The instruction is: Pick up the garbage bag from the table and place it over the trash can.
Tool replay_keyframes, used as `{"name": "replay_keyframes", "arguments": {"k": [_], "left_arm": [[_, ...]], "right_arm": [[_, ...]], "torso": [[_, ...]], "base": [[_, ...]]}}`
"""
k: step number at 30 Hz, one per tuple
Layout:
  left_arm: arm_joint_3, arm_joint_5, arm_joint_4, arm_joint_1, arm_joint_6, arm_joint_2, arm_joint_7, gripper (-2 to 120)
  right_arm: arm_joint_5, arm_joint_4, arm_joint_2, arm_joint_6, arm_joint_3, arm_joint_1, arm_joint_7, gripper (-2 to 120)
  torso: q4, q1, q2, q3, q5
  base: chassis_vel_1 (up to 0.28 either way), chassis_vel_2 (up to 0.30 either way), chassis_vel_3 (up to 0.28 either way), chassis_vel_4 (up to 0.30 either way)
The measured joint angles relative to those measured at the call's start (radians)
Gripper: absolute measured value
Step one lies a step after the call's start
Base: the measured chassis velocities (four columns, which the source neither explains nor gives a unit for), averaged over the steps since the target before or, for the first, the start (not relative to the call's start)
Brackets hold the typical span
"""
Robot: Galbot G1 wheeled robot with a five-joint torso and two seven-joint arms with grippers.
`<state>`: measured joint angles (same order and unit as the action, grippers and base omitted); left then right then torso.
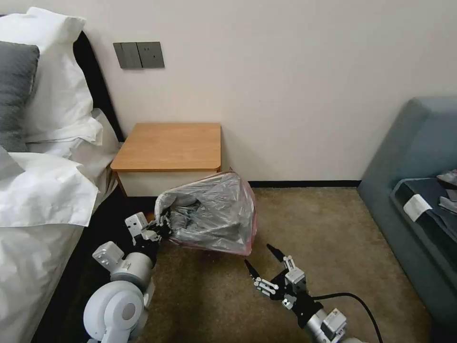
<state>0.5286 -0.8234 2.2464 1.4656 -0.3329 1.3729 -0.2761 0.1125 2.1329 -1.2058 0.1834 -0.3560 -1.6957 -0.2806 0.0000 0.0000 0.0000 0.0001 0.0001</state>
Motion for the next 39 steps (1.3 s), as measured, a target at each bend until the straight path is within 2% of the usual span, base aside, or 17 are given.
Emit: {"name": "replay_keyframes", "arguments": {"k": [2,4,5,7,11,18,30,33,36,38,39], "left_arm": [[0.004,0.0,-0.002,0.008,0.0,-0.003,0.004,2],[0.005,0.0,-0.003,0.01,0.0,-0.005,0.006,2],[0.007,-0.001,-0.005,0.012,0.0,-0.01,0.012,2],[0.006,-0.002,-0.005,0.013,0.0,-0.019,0.026,2],[0.0,-0.002,-0.005,0.011,0.001,-0.023,0.039,2],[-0.017,0.0,-0.01,0.011,0.003,-0.026,0.049,2],[-0.033,0.015,-0.014,0.016,0.005,-0.022,0.058,2],[-0.035,0.016,-0.01,0.018,0.005,-0.022,0.06,2],[-0.039,0.02,-0.009,0.023,0.005,-0.021,0.061,2],[-0.039,0.021,-0.009,0.025,0.006,-0.02,0.061,2],[-0.04,0.022,-0.009,0.028,0.006,-0.02,0.061,2]], "right_arm": [[0.087,0.018,-0.011,0.032,-0.032,0.003,-0.067,99],[0.128,0.026,-0.014,0.038,-0.041,0.005,-0.088,99],[0.22,0.046,-0.017,0.042,-0.052,0.014,-0.111,100],[0.36,0.078,-0.019,0.029,-0.057,0.053,-0.087,100],[0.468,0.073,-0.016,-0.001,-0.056,0.131,-0.011,100],[0.541,0.014,0.01,-0.046,-0.02,0.227,0.021,100],[0.561,-0.047,0.028,-0.08,0.039,0.297,0.022,98],[0.567,-0.06,0.028,-0.081,0.04,0.309,0.022,94],[0.577,-0.073,0.028,-0.082,0.041,0.323,0.022,82],[0.58,-0.075,0.027,-0.084,0.042,0.326,0.022,78],[0.584,-0.08,0.025,-0.084,0.043,0.329,0.022,71]], "torso": [[0.0,0.0,0.0,0.0,-0.0001],[0.0,0.0,0.0,0.0,-0.0001],[-0.0001,0.0,0.0,0.0,-0.0001],[-0.0001,0.0,0.0,0.0,-0.0002],[0.0,0.0,0.0,0.0,-0.0001],[0.0001,0.0,0.0,0.0,0.0],[0.0,0.0,0.0,0.0,-0.0001],[0.0,0.0,0.0,0.0,-0.0001],[0.0,0.0,0.0,0.0,-0.0001],[0.0,0.0,0.0,0.0,0.0],[0.0,0.0,0.0,0.0,-0.0001]], "base": [[0.0,0.0,0.0,0.0],[0.0,0.0,0.0,0.0],[0.0,0.0,0.0,0.0],[0.0,0.0,0.0,0.0],[0.0,0.0,0.0,0.0],[0.0,0.0,0.0,0.0],[0.0,0.0,0.0,0.0],[0.0,0.0,0.0,0.0],[0.0,0.0,0.0,0.0],[0.0,0.0,0.0,0.0],[0.0,0.0,0.0,0.0]]}}
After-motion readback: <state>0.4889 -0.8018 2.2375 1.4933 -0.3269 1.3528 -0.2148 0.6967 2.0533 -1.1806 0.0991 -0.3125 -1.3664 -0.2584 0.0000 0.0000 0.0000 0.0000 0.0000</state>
